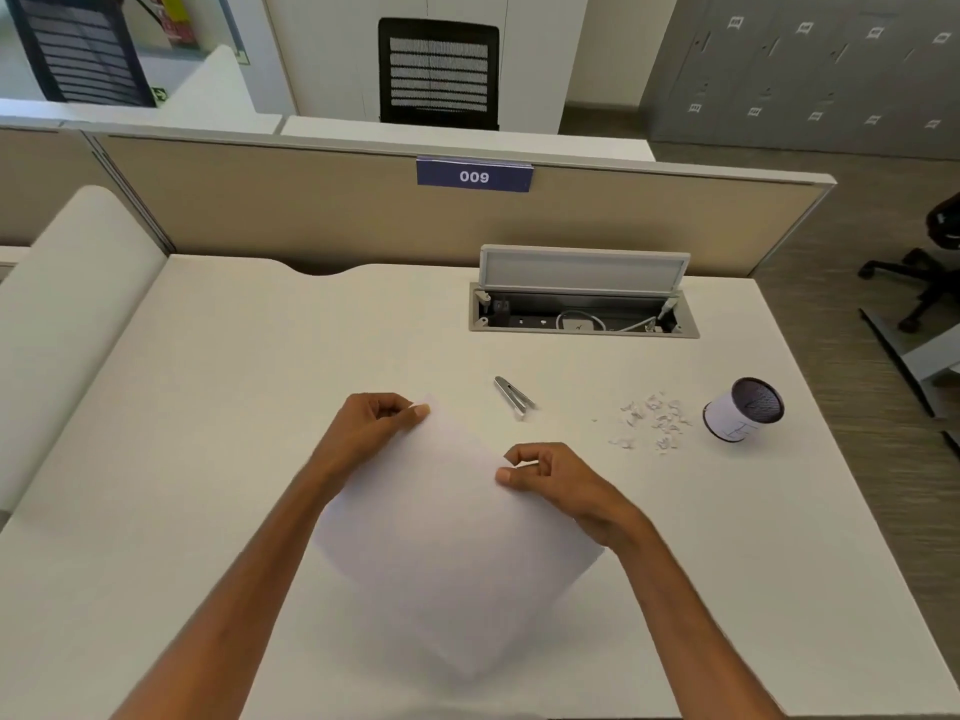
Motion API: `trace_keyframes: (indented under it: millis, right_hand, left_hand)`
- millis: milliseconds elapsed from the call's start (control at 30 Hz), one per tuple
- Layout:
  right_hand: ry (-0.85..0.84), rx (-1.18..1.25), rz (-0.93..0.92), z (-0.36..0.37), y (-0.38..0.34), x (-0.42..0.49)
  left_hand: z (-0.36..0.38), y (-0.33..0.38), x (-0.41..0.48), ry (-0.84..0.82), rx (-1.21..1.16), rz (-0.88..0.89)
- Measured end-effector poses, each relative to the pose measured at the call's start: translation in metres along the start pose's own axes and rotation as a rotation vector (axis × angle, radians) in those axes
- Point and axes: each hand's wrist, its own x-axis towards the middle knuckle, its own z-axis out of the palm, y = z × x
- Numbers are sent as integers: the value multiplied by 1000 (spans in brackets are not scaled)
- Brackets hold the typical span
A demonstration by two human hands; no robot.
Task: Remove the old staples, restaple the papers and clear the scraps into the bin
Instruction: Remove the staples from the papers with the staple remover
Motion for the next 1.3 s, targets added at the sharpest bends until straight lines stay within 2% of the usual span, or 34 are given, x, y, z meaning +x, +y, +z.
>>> trace_keyframes:
  millis: [167, 300, 567, 667, 767, 833, 1133, 1300]
  right_hand:
    - [139, -96, 82, 6, 48, 44]
    - [272, -318, 116, 2, 76, 74]
    - [368, -714, 213, -10, 96, 101]
    - [557, -867, 133, -14, 85, 114]
    - [794, -908, -72, -18, 69, 140]
    - [870, -978, -137, -22, 59, 163]
    - [778, -1016, -13, -28, 58, 230]
    - [790, -896, -9, -33, 65, 233]
  left_hand:
    - [9, -61, 47, -72, 37, -72]
    - [20, -97, 78, -80, 3, -136]
    - [32, -128, 106, -104, -44, -130]
    - [33, -135, 108, -98, -61, -127]
    - [33, -137, 109, -106, -63, -138]
    - [33, -139, 109, -119, -61, -147]
    - [32, -143, 108, -117, -63, -192]
    - [32, -141, 108, -107, -35, -205]
